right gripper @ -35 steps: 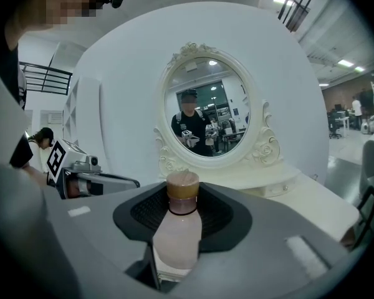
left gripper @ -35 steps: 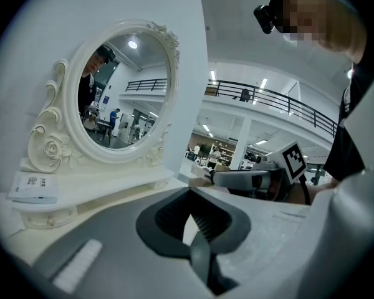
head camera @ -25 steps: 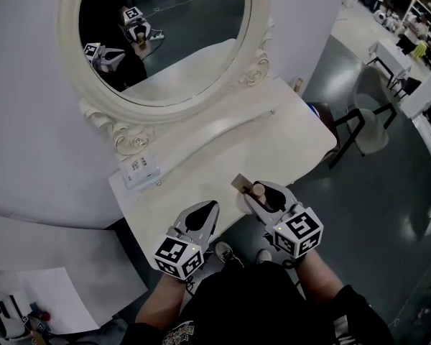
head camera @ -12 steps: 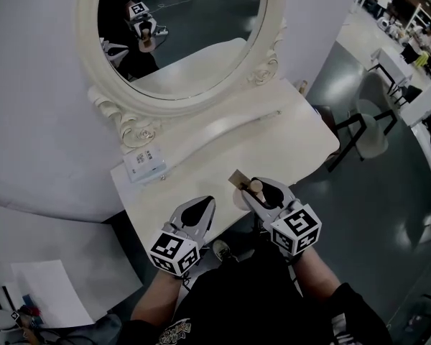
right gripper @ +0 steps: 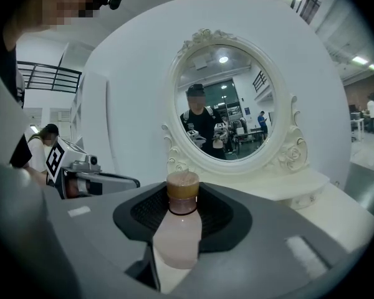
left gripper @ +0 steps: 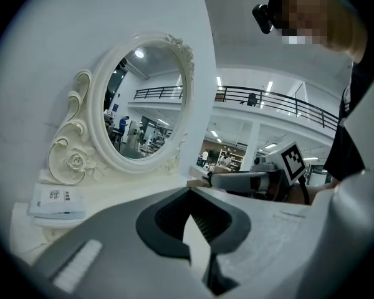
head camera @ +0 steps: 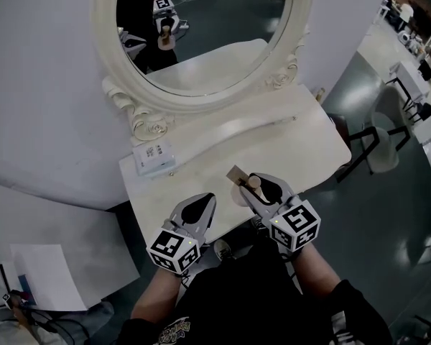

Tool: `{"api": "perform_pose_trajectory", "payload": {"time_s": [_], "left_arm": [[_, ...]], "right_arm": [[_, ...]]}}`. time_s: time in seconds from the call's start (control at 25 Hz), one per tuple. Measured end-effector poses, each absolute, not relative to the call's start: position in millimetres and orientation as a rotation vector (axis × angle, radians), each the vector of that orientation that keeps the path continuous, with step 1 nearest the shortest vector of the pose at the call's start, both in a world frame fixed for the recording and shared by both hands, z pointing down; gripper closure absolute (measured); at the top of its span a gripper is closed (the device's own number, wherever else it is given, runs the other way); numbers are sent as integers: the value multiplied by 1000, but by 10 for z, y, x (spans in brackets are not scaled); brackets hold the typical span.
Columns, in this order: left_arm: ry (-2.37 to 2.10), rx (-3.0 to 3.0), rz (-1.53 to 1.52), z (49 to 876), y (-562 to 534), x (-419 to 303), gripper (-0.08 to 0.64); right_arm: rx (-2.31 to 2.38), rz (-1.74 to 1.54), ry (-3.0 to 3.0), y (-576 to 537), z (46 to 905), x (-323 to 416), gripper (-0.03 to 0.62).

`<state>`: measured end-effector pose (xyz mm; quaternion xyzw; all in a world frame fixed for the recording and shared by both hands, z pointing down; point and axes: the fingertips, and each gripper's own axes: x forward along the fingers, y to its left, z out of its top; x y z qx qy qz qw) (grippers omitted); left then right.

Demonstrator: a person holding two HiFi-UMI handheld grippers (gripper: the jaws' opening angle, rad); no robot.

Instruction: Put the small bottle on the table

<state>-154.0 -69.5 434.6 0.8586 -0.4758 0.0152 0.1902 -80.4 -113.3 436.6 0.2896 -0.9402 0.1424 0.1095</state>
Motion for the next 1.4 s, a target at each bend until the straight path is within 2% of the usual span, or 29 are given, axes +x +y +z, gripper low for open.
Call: {"api": "perform_pose_trajectory", "payload": {"time_s": [1.4], "left_arm": [[-1599, 2201, -37, 4491, -1955, -1245, 560]], "right_arm": [[432, 344, -2755, -2594, 4595, -803, 425]]}}
